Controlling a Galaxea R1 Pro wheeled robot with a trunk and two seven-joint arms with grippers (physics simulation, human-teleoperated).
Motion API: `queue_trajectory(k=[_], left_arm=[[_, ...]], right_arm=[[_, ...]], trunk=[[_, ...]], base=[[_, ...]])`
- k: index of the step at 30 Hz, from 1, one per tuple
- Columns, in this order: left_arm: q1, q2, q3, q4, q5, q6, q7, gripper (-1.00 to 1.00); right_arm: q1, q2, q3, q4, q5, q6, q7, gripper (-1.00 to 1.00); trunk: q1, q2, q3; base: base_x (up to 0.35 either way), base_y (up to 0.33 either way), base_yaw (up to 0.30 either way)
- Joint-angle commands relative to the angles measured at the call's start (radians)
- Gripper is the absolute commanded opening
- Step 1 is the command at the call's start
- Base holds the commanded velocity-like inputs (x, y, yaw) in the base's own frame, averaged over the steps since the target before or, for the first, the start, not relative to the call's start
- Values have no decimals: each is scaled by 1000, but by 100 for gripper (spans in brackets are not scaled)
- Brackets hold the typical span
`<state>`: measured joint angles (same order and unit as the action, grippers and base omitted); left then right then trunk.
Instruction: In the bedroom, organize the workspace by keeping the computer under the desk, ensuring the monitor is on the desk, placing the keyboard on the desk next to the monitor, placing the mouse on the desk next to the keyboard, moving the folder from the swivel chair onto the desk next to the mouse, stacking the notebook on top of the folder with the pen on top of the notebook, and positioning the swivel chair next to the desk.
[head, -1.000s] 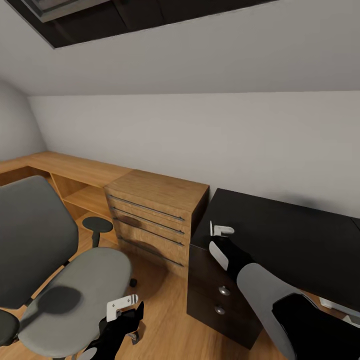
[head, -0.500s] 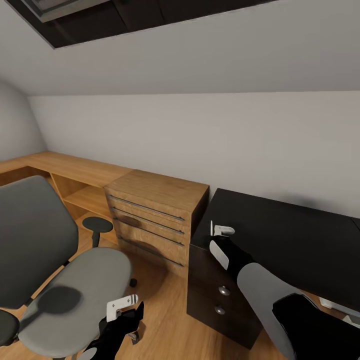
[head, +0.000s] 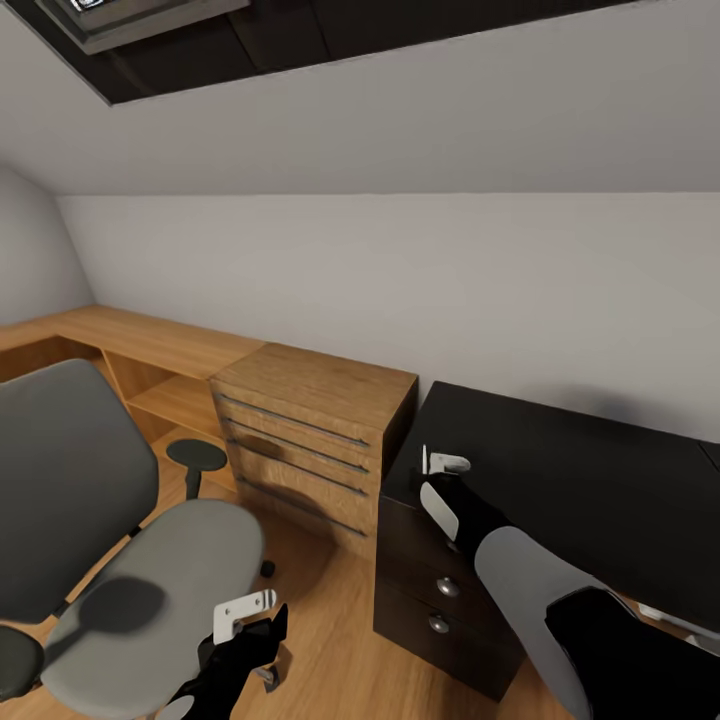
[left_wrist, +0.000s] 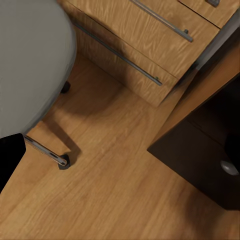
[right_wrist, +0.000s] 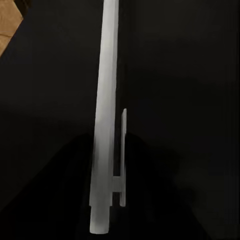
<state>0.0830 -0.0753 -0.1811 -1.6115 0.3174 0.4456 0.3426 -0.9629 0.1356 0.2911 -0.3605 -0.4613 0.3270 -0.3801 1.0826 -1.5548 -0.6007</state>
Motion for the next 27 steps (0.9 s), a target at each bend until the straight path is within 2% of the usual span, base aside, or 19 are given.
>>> queue_trajectory(k=[1,2,3,5,7,8,10,12,13,15,16,18,19,21,22,24,25,27], left_arm=[[0,0,-2,1,10,2,9,100],[0,0,-3,2,10,2,9,100],[0,-1,-4,7,9,2,9,100],[0,-1,-4,9,8,2,9,100],[0,-1,-4,10,8,2,9,100],[0,-1,-5,13,9,2,9,100],[0,-1,-6,20,8,2,10,100],[0,-1,-6,23,8,2,10,100],[0,-1,-6,26,8,2,10,100],[0,-1,-6,28,8,2,10,100],[0,-1,-7,30,8,2,10,100],[0,-1,-7,31,8,2,10,100],[0,-1,-7,32,8,2,10,100],[0,-1,-7,32,8,2,10,100],[0,-1,-7,33,8,2,10,100],[0,-1,-6,33,8,2,10,100],[0,-1,-7,34,9,2,10,100],[0,-1,-7,34,9,2,10,100]], right_arm=[[0,-2,7,-17,-8,6,-7,-100],[0,-3,7,-26,-8,7,-7,-100],[0,-14,5,-116,-7,51,-9,-100],[1,-30,2,-174,-8,96,-8,-100],[6,-63,-17,-290,-17,181,-9,-100],[67,-110,-91,-544,-64,288,-11,-100],[172,-132,-167,-749,-98,351,-24,-100],[223,-138,-203,-857,-108,386,-34,-100],[283,-142,-252,-1007,-118,435,-46,-100],[315,-142,-285,-1085,-127,457,-51,-100],[340,-142,-324,-1131,-140,474,-54,-100],[358,-140,-365,-1160,-163,486,-55,-100],[370,-137,-402,-1179,-197,493,-57,-100],[377,-134,-432,-1191,-235,498,-58,-100],[382,-132,-455,-1198,-274,500,-59,-100],[385,-131,-479,-1203,-307,502,-59,-100],[388,-128,-538,-1208,-354,504,-60,-100],[389,-127,-564,-1210,-369,505,-60,-100]], trunk=[[-4,7,2],[-8,14,6],[-12,21,9],[-19,35,15],[-27,49,21],[-31,56,24],[-38,70,31],[-46,84,37],[-50,91,40],[-58,105,46],[-61,112,49],[-69,126,56],[-73,133,59],[-81,147,65],[-84,154,68],[-92,168,74],[-96,175,78],[-104,189,84]], base=[[0,0,0],[0,0,0],[0,0,0],[0,0,0],[0,0,0],[0,0,0],[0,0,0],[0,0,0],[0,0,0],[0,0,0],[0,0,0],[0,0,0],[0,0,0],[0,0,0],[0,0,0],[0,0,0],[0,0,0],[0,0,0]])
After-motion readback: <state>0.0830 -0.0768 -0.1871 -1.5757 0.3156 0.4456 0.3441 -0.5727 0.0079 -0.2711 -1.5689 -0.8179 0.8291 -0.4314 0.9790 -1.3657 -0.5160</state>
